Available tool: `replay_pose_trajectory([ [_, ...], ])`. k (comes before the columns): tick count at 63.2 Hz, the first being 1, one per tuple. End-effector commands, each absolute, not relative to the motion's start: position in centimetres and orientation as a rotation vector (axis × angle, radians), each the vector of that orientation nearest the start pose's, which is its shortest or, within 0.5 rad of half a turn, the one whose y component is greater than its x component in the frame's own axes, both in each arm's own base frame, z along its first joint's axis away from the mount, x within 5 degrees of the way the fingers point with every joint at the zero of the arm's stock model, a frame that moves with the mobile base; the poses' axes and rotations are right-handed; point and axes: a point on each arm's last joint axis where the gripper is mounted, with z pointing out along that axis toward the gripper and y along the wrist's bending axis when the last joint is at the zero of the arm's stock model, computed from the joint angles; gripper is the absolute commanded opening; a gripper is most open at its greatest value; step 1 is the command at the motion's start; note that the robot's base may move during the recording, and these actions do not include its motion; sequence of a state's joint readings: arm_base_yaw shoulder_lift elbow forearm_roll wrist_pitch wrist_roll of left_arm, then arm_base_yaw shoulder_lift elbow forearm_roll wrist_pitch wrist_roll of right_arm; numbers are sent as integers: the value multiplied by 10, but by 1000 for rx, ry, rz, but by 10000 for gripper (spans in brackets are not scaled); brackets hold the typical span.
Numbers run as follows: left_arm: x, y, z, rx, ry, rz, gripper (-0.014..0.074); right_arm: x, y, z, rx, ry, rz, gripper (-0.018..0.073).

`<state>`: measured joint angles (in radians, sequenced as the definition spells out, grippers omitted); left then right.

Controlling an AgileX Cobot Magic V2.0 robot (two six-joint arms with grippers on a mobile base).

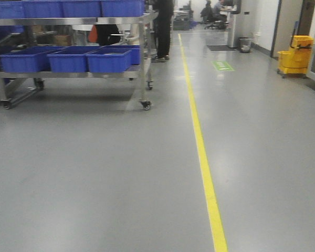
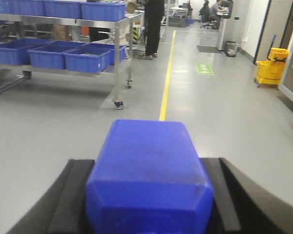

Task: Pick and sort blue part to right shelf
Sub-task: 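Drive the base away from the table holding both parts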

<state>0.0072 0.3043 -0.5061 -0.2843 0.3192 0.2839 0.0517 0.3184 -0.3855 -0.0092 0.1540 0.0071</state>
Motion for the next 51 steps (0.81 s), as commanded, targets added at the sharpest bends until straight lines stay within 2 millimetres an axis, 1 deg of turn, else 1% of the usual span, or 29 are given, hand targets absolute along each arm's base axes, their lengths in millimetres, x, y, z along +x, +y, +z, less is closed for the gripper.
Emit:
replay_pose_trajectory([
  [1, 66, -5, 352, 46, 1481, -43, 261, 78, 3, 327, -45, 1451, 21, 399],
  [51, 66, -5, 352, 46, 1481, -43, 261, 78, 3, 327, -45, 1451, 21, 399],
])
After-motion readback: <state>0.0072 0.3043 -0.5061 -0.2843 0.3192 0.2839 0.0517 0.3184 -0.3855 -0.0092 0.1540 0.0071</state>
